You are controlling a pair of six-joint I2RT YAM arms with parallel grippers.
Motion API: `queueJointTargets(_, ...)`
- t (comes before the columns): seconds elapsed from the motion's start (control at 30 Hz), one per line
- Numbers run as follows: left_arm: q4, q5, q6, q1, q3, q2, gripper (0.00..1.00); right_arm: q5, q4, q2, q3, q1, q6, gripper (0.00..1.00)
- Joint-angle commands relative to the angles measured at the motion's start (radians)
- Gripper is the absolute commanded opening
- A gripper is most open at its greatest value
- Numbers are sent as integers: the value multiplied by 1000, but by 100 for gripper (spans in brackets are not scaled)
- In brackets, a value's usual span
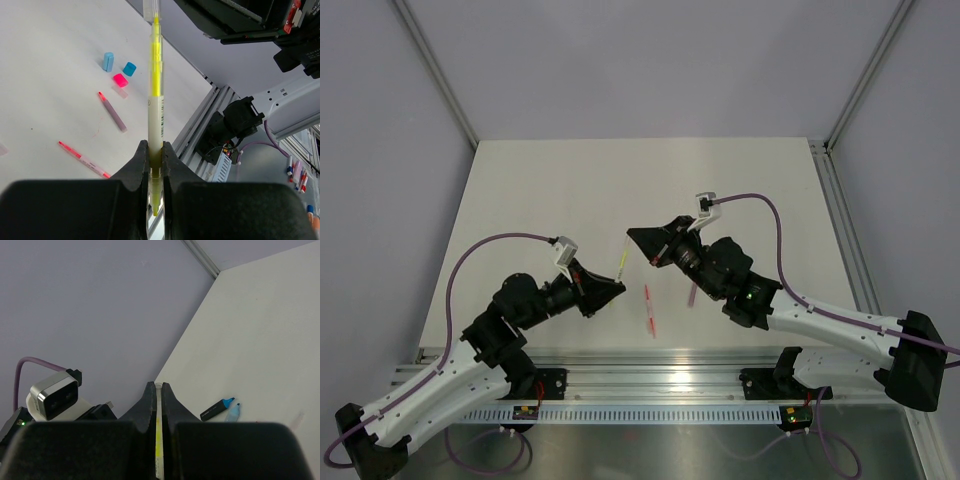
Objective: Insert the pens into the pen caps
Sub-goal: Insert the pen cap onto the pen.
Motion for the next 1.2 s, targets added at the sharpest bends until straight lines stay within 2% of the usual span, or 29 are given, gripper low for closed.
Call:
queueJointTargets(0.0, 43, -23, 19, -2, 37, -7, 0, -3, 21, -14, -11, 13, 10, 0)
queueJointTargets(0.63, 51, -34, 25, -2, 95, 17, 0, -9, 15, -38, -99, 92, 18, 0)
queueJointTargets(1.17, 89, 40, 22, -2, 282, 109, 0, -52, -20, 2, -157, 214, 18, 0)
